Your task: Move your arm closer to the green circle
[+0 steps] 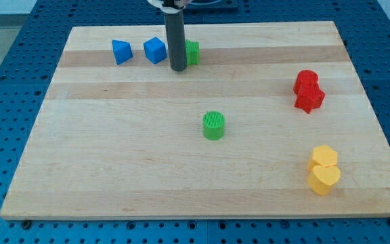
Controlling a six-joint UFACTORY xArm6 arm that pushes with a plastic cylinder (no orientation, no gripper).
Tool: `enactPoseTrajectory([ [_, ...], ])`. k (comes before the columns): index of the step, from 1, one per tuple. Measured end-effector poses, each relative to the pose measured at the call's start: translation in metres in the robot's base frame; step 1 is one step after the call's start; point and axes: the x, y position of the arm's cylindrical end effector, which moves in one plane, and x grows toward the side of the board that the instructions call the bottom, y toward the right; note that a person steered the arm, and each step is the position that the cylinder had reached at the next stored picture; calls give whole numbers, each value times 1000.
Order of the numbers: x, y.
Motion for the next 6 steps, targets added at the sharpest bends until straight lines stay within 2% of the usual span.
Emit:
enactPoseTrajectory([
  [1, 2, 9],
  [4, 180, 9],
  [5, 180, 10],
  [6, 180, 46],
])
